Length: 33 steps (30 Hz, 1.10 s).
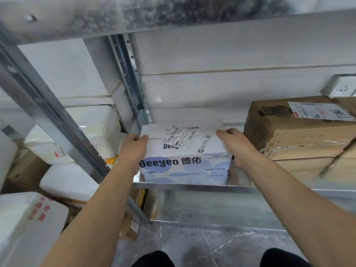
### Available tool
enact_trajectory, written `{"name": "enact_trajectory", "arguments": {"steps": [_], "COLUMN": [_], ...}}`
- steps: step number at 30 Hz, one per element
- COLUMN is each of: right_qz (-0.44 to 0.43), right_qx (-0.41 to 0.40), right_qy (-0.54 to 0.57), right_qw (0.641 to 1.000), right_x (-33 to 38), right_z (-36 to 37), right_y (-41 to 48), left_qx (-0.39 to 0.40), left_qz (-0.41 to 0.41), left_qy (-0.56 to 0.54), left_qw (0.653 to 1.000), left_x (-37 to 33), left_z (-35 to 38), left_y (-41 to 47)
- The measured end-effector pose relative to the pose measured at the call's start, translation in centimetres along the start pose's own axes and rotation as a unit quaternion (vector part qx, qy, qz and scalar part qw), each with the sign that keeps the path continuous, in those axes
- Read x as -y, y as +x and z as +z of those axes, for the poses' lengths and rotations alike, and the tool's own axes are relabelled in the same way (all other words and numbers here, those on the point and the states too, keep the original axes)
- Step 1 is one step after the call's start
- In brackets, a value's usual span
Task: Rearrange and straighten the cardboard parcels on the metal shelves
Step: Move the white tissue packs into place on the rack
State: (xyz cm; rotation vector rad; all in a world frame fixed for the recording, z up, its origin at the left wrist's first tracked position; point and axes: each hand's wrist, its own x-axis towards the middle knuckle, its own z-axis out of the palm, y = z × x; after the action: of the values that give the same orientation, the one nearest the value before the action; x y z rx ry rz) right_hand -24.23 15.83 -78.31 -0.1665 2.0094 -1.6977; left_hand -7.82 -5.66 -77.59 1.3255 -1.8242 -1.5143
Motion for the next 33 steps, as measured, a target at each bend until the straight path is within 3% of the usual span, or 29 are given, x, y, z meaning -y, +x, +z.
{"name": "enact_trajectory", "arguments": {"steps": [15,33], "right_qz": [-0.026,0.009], "right_qx": [-0.030,0.018], "right_qy": [-0.093,-0.006], "right_qw": [0.995,1.000], "right_x": [0.4,1.3], "right_z": [0.2,-0.6], "right_y": [0.2,-2.3], "left_qx": [-0.019,0.026], "left_qz": [0.011,-0.001], "left_qy": [0.026,0.062], "left_qw": [0.999,0.998], "left_x": [0.3,-1.0], "left_z": [0.0,-1.1], "left_y": [0.7,-1.3]}}
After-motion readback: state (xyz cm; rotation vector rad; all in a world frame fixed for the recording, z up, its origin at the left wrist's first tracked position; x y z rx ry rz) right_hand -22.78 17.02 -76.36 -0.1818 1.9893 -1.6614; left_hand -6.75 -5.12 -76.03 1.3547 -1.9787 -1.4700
